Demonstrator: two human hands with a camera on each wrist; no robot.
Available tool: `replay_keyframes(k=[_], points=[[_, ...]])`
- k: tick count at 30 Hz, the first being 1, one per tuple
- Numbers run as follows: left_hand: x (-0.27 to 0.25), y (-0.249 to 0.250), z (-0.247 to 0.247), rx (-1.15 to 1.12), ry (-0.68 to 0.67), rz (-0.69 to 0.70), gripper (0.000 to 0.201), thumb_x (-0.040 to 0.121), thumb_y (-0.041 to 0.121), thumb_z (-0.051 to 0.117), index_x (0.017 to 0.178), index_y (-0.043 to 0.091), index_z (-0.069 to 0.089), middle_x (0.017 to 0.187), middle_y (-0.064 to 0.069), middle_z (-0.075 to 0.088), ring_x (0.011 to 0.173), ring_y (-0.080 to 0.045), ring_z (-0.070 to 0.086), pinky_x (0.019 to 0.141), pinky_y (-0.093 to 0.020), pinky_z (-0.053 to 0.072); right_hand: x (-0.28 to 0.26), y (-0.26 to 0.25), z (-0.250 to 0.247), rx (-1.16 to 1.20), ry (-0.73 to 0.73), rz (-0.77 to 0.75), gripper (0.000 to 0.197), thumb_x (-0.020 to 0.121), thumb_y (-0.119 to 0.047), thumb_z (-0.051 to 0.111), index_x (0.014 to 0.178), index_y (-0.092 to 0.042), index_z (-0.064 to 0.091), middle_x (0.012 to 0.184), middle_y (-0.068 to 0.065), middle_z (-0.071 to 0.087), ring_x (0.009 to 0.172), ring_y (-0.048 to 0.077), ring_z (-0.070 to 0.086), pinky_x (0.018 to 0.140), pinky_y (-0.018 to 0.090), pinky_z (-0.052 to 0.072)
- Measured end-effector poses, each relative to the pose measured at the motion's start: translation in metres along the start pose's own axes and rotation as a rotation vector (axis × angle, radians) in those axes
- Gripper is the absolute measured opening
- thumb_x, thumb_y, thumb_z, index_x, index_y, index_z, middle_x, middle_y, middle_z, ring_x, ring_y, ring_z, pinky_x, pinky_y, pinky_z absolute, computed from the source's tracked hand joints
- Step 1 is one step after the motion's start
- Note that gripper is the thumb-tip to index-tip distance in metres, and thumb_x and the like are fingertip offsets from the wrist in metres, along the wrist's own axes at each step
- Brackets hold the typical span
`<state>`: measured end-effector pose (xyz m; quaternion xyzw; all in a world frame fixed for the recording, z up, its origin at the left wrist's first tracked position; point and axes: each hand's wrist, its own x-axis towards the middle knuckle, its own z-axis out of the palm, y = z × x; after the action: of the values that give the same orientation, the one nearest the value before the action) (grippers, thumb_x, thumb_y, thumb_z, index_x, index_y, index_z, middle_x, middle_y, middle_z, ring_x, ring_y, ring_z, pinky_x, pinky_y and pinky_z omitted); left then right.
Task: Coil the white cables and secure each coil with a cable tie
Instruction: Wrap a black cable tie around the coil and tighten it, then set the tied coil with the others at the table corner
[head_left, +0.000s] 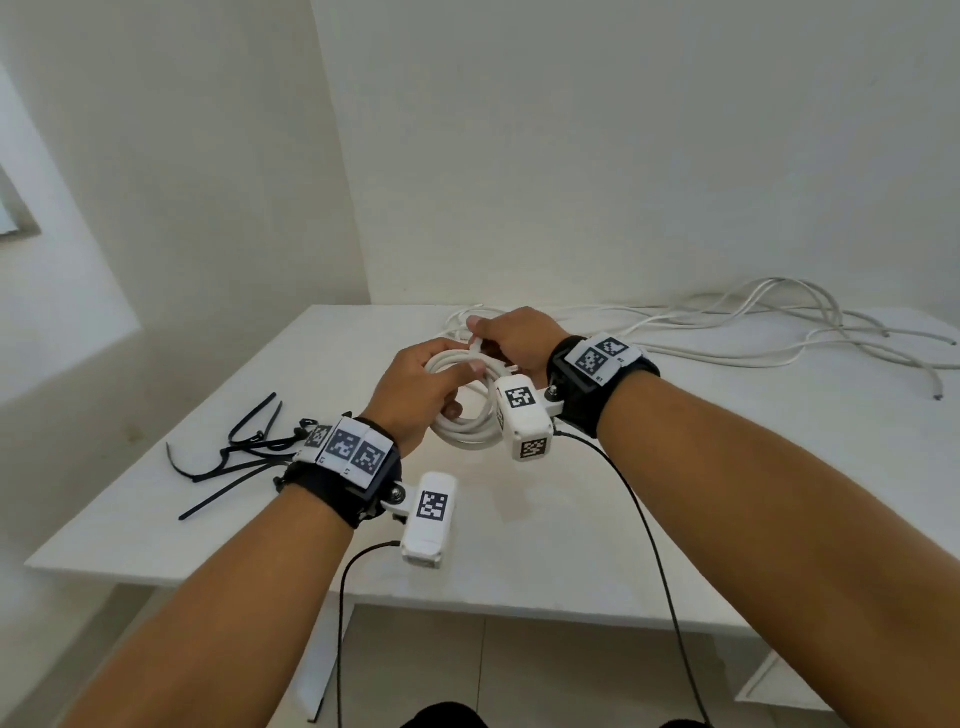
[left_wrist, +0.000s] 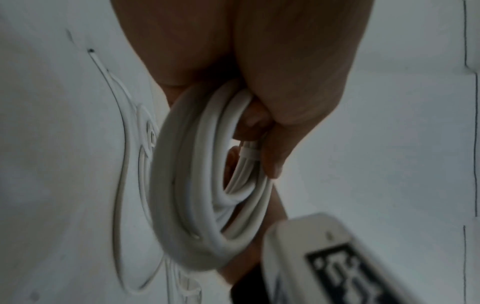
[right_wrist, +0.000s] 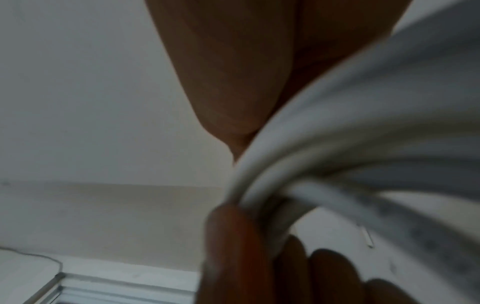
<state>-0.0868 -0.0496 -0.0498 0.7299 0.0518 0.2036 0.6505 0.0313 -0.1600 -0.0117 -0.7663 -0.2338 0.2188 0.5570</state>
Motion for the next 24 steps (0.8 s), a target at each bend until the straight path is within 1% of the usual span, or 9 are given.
replay_keyframes(k=[4,6,9,11,13,16,19,21,24], points=[[0.009,0.001,-0.046,0.024,0.092,-0.022,0.010,0.082,0.011,0.076,0.087,0.010,0.068,0.065,-0.007,0.052,0.049,-0.017,0.038,0.049,-0.027,0.042,0.022,0.022,0.036,0.135,-0.053,0.166,0.041,0.099,-0.037,0.054,0.070,-0.009,0.062,0.064,0.006,0.065,0.062,0.024,0.058,0.065,0.033,0.045],[0.016,0.001,-0.072,0.083,0.171,-0.020,0.015,0.078,0.015,0.079,0.089,0.011,0.069,0.070,-0.006,0.057,0.051,-0.017,0.043,0.053,-0.029,0.044,0.029,0.031,0.055,-0.169,-0.134,0.178,0.032,0.096,-0.036,0.059,0.076,-0.010,0.061,0.078,0.004,0.067,0.075,0.023,0.059,0.066,0.029,0.045],[0.029,0.001,-0.101,0.129,0.222,-0.036,0.001,0.090,0.013,0.068,0.090,0.012,0.068,0.062,0.004,0.057,0.048,-0.012,0.043,0.055,-0.030,0.042,0.034,0.034,0.081,-0.667,-0.200,0.110,0.042,0.091,-0.047,0.064,0.076,-0.010,0.050,0.080,0.002,0.055,0.085,0.025,0.057,0.064,0.027,0.041],[0.040,0.002,-0.115,0.138,0.264,-0.050,0.014,0.095,0.014,0.054,0.088,0.012,0.065,0.061,-0.002,0.053,0.049,-0.015,0.042,0.056,-0.030,0.038,0.037,0.030,0.090,-0.841,-0.218,0.105,0.047,0.086,-0.057,0.066,0.090,-0.011,0.054,0.111,0.010,0.060,0.108,0.031,0.057,0.077,0.030,0.045],[0.052,0.001,-0.129,0.179,0.331,-0.060,0.018,0.096,0.013,0.044,0.094,0.011,0.062,0.064,-0.008,0.054,0.051,-0.019,0.046,0.058,-0.031,0.038,0.038,0.027,0.092,-0.928,-0.217,0.116,0.066,0.080,-0.066,0.066,0.122,-0.015,0.059,0.142,0.014,0.048,0.124,0.033,0.052,0.091,0.037,0.044],[0.072,-0.006,-0.150,0.397,0.337,-0.125,0.018,0.096,0.019,0.045,0.111,0.015,0.055,0.081,-0.008,0.064,0.070,-0.021,0.058,0.072,-0.033,0.043,0.038,0.026,0.091,-0.992,-0.215,0.126,0.093,0.076,-0.076,0.062,0.141,-0.011,0.048,0.148,0.013,0.046,0.132,0.033,0.047,0.095,0.036,0.040],[0.091,-0.015,-0.165,0.590,0.222,-0.172,0.019,0.098,0.023,0.050,0.116,0.018,0.046,0.091,0.002,0.065,0.084,-0.014,0.059,0.072,-0.027,0.042,0.042,0.030,0.092,-1.157,-0.202,0.168,0.127,0.069,-0.090,0.050,0.157,-0.007,0.013,0.164,0.020,0.007,0.151,0.040,0.010,0.120,0.050,0.015],[0.106,-0.025,-0.175,0.689,0.186,-0.220,0.025,0.097,0.022,0.054,0.119,0.016,0.042,0.092,0.005,0.068,0.088,-0.017,0.060,0.067,-0.024,0.041,0.049,0.034,0.095,-1.201,-0.225,0.203,0.139,0.063,-0.097,0.042,0.156,-0.008,-0.009,0.163,0.020,-0.016,0.151,0.041,-0.011,0.122,0.057,0.002],[0.132,-0.042,-0.194,0.862,0.175,-0.274,0.041,0.088,0.024,0.068,0.120,0.014,0.044,0.115,-0.003,0.066,0.100,-0.025,0.062,0.076,-0.032,0.046,0.068,0.042,0.103,-1.186,-0.250,0.247,0.153,0.046,-0.106,0.035,0.153,-0.010,-0.020,0.160,0.019,-0.026,0.149,0.042,-0.018,0.119,0.063,0.004]])
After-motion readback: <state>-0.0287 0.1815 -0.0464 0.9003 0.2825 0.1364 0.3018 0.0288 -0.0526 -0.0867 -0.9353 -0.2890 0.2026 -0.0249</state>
